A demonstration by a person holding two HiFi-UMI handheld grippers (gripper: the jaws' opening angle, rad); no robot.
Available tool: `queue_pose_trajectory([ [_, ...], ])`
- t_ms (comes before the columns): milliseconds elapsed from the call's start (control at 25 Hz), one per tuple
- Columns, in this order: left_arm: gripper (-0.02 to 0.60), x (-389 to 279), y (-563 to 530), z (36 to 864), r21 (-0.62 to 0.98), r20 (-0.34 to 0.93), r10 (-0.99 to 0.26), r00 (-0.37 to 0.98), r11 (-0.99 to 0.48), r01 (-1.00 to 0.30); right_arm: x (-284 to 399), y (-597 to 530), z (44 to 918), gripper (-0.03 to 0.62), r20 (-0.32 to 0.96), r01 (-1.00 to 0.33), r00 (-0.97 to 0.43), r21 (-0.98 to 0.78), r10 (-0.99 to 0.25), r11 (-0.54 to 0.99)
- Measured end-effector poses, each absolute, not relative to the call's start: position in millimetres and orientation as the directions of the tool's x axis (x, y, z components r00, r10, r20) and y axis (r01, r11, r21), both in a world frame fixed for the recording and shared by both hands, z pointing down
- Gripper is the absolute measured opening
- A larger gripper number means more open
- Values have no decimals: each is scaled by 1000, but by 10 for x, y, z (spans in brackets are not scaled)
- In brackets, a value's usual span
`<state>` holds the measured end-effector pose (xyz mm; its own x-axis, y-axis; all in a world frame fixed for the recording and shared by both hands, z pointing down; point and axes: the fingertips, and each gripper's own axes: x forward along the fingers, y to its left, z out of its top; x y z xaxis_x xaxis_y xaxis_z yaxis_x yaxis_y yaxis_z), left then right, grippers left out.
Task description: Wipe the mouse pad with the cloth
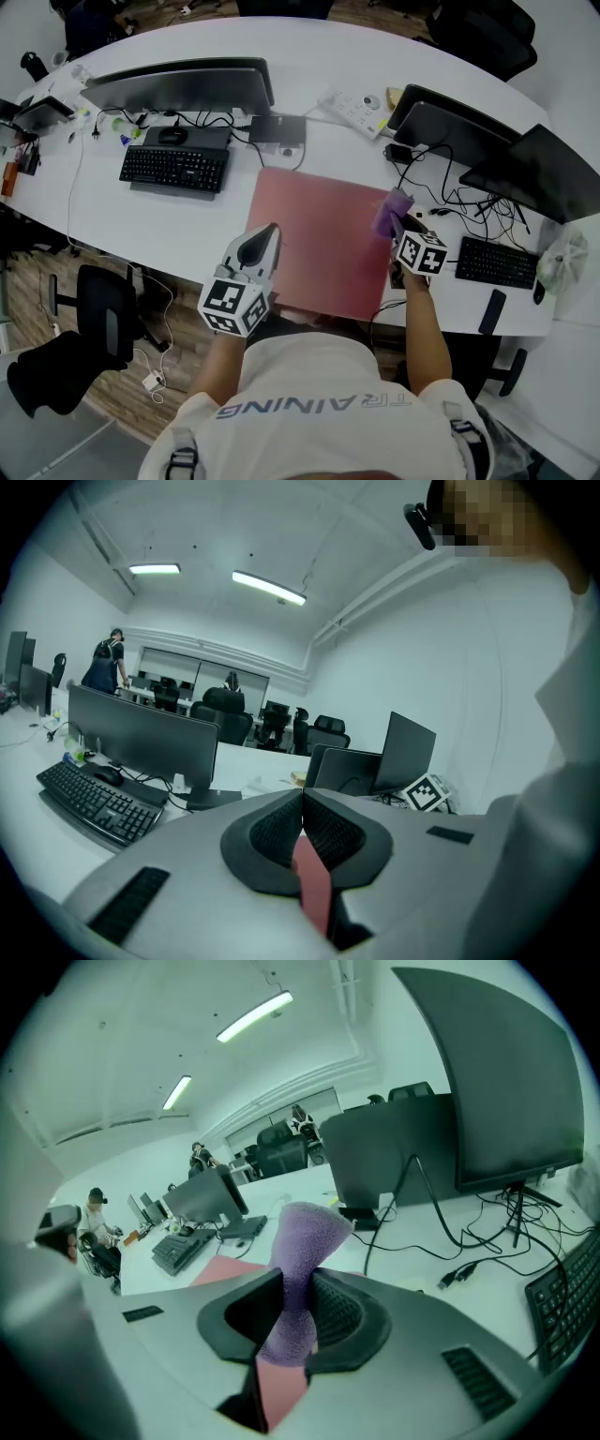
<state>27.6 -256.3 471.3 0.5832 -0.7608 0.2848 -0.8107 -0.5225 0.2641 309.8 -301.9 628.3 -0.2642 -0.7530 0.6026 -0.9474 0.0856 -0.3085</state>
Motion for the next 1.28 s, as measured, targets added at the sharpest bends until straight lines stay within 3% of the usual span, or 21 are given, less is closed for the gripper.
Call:
queue_pose_trajectory([
  [240,31,-129,-2609,4703,268,285,-782,554,-490,-829,2460,-3033,5686,97,490,-945,-302,-266,-818,189],
  [480,31,-650,-2647,4753,271,301,-796,526,-457,-847,1519,-3086,5521,97,461,-904,-421,-286,-781,318],
  [920,31,-1589,-2733,4918,289,323,-807,494,-412,-864,-29,-3157,5902,97,514,-829,-559,-361,-651,427],
  [1280,31,-1992,-2787,5088,313,345,-786,513,-418,-853,-862,-3103,6956,97,684,-825,-558,-400,-469,398],
])
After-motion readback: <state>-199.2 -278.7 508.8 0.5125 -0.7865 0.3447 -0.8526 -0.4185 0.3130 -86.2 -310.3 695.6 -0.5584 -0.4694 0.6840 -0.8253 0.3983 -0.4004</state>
